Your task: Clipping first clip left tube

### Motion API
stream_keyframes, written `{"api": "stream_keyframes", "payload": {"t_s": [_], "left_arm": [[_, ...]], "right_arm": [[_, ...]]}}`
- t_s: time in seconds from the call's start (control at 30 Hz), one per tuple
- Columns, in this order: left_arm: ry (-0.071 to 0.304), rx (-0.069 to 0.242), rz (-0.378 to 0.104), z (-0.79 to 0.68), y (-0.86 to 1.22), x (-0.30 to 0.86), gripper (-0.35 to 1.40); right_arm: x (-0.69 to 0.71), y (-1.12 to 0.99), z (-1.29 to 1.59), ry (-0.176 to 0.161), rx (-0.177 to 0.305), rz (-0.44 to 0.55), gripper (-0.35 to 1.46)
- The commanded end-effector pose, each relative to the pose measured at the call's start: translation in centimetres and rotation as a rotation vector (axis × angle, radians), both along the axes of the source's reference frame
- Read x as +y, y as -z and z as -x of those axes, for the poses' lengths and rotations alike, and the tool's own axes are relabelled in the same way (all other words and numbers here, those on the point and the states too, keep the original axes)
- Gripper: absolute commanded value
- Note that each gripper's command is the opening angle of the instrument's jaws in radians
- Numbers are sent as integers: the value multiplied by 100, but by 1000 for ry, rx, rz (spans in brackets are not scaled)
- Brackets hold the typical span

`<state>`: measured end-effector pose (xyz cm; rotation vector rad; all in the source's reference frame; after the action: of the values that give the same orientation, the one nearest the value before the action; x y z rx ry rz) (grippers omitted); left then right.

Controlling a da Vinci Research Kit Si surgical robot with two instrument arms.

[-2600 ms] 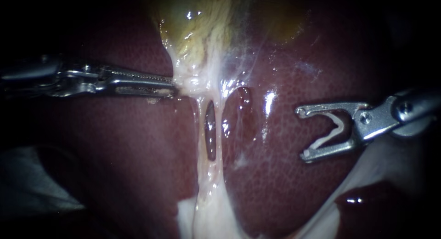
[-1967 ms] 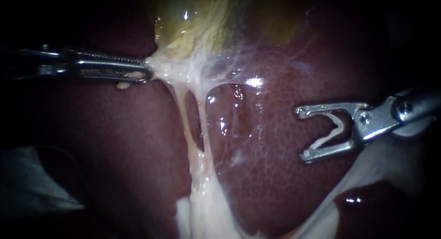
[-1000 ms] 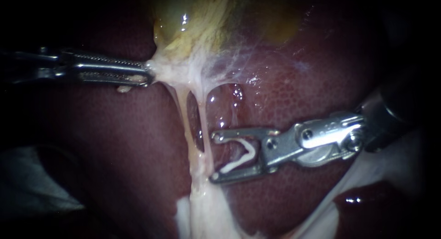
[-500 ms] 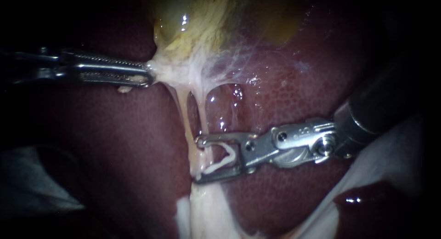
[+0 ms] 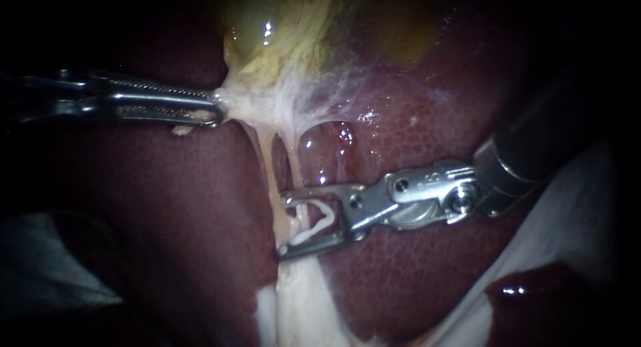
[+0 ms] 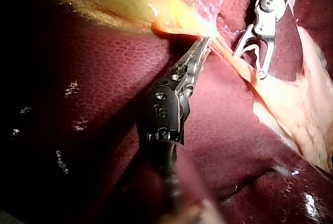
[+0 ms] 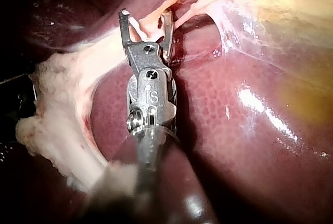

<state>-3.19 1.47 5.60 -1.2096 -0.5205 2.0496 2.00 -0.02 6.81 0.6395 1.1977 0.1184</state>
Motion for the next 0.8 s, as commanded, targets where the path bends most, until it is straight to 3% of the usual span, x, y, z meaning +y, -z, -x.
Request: {"api": "stream_keyframes", "payload": {"t_s": [0.03, 0.23, 0.6, 0.8], "left_arm": [[0, 0, 0, 0, 0, 0, -35], [1, 1, 0, 0, 0, 0, -35], [1, 1, 0, 0, 0, 0, -35], [1, 1, 0, 0, 0, 0, -35]], "right_arm": [[0, 0, -4, 9, 4, -4, 49], [-1, 3, -22, 49, 39, -18, 49], [-26, 33, -30, 113, 89, -49, 41], [-29, 37, -27, 110, 83, -56, 21]]}}
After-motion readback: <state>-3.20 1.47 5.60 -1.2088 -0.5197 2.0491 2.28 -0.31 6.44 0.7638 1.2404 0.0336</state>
